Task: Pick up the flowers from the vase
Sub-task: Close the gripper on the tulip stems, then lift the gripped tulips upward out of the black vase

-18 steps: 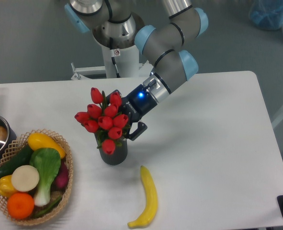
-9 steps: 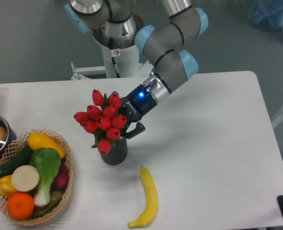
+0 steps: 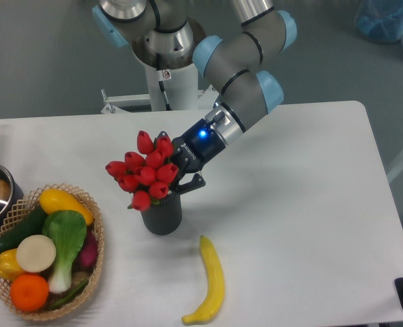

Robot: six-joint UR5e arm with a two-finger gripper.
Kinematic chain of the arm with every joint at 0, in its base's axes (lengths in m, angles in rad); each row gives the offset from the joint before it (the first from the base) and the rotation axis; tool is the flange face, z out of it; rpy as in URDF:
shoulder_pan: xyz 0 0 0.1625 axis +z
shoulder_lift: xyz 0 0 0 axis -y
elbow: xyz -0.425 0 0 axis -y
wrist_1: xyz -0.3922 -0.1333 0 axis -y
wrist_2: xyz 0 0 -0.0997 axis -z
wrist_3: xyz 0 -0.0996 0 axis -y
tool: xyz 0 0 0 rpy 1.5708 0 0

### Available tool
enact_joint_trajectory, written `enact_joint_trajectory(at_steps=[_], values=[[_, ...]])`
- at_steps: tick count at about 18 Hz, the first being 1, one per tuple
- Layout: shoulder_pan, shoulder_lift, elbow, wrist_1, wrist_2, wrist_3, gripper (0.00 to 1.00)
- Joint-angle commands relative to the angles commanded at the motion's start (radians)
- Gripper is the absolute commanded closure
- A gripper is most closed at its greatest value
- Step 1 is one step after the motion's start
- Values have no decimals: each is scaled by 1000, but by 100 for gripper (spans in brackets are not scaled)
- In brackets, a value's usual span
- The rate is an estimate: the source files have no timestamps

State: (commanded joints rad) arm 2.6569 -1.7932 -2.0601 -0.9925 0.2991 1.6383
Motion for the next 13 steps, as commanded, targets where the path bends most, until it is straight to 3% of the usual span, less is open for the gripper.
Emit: enact_joint_trajectory(at_steps=[13], values=[[0, 12, -11, -2, -107, -9, 59]])
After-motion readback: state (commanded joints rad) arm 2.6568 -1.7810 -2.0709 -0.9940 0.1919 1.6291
